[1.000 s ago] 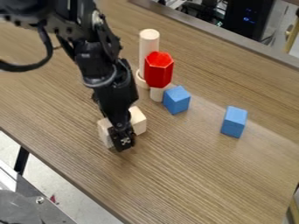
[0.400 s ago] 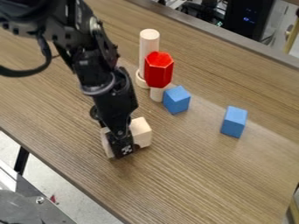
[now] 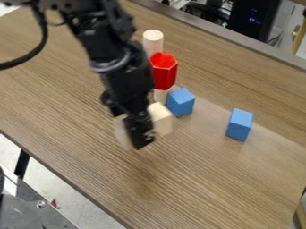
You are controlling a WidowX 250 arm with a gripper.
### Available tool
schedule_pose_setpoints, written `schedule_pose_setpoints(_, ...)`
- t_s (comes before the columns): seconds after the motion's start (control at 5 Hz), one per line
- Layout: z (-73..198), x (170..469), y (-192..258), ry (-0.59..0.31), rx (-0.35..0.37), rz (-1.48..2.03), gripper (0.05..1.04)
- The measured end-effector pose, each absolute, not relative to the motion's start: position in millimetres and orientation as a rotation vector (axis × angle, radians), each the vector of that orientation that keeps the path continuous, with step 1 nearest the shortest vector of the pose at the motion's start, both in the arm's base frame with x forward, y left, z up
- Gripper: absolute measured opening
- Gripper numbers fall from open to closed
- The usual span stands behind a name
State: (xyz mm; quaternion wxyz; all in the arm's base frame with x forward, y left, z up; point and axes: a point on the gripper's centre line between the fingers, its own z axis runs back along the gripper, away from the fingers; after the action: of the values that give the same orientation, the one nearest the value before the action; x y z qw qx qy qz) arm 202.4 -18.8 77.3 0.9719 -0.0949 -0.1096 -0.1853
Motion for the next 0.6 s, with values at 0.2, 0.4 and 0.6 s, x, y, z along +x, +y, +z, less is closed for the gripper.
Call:
schedule_pose_setpoints(0.2, 81, 223, -40, -0.209, -0.185, -0.269, 0.596)
schedule_pose_setpoints(0.4, 73, 248, -62, -0.208, -0.159, -0.175, 0.596)
schedule_pose_setpoints(0.6, 69, 278, -74, -0.233, -0.161, -0.079, 0.595)
